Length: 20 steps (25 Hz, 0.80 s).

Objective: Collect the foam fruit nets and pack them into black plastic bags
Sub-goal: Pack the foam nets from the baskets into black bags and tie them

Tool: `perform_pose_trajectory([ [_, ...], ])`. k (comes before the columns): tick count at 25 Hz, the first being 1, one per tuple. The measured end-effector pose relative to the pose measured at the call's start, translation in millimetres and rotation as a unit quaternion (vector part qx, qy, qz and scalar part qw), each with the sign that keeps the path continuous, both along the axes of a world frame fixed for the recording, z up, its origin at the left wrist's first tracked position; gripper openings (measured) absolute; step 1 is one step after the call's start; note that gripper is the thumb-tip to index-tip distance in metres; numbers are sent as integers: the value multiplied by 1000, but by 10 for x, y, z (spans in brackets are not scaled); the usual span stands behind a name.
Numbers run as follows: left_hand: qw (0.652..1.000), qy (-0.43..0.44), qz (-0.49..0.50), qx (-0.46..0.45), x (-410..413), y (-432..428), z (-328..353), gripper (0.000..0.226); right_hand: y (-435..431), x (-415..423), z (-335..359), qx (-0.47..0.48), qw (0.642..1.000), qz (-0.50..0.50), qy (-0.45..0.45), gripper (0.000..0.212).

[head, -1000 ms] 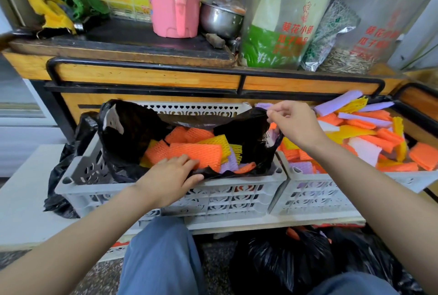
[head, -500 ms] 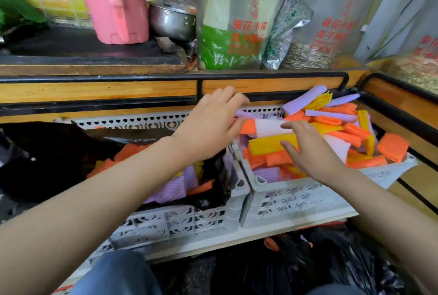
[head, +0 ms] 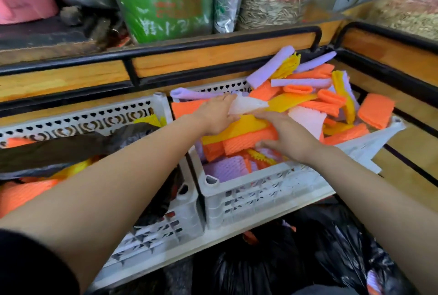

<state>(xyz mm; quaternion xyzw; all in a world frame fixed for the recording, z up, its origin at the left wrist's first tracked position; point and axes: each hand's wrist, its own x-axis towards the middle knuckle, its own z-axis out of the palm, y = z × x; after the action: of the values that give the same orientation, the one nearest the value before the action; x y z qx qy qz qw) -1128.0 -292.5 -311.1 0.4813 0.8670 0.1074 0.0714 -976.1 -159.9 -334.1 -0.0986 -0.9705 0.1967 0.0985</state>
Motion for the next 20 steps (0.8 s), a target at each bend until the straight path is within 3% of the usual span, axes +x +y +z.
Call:
perform_pose_trajectory([
  [4,998,-47,23,25,-79,112,-118,68,21,-16,-56,-5,1000,-13,-13,66],
  [9,999,28,36,29,52,131,-228,47,-27,53,-80,53,998,-16,-41,52],
  [12,991,33,53,121,94,48,-187,34,-48,134,5,60,998,-18,2,42],
  [14,966,-2,85,246,113,-39,-91,28,-56,187,85,39,998,-45,34,38],
  [17,889,-52,158,426,183,-220,175,24,-55,276,251,23,993,-79,80,32],
  [20,836,-48,187,514,229,-486,448,24,-115,339,467,23,986,-105,128,28],
])
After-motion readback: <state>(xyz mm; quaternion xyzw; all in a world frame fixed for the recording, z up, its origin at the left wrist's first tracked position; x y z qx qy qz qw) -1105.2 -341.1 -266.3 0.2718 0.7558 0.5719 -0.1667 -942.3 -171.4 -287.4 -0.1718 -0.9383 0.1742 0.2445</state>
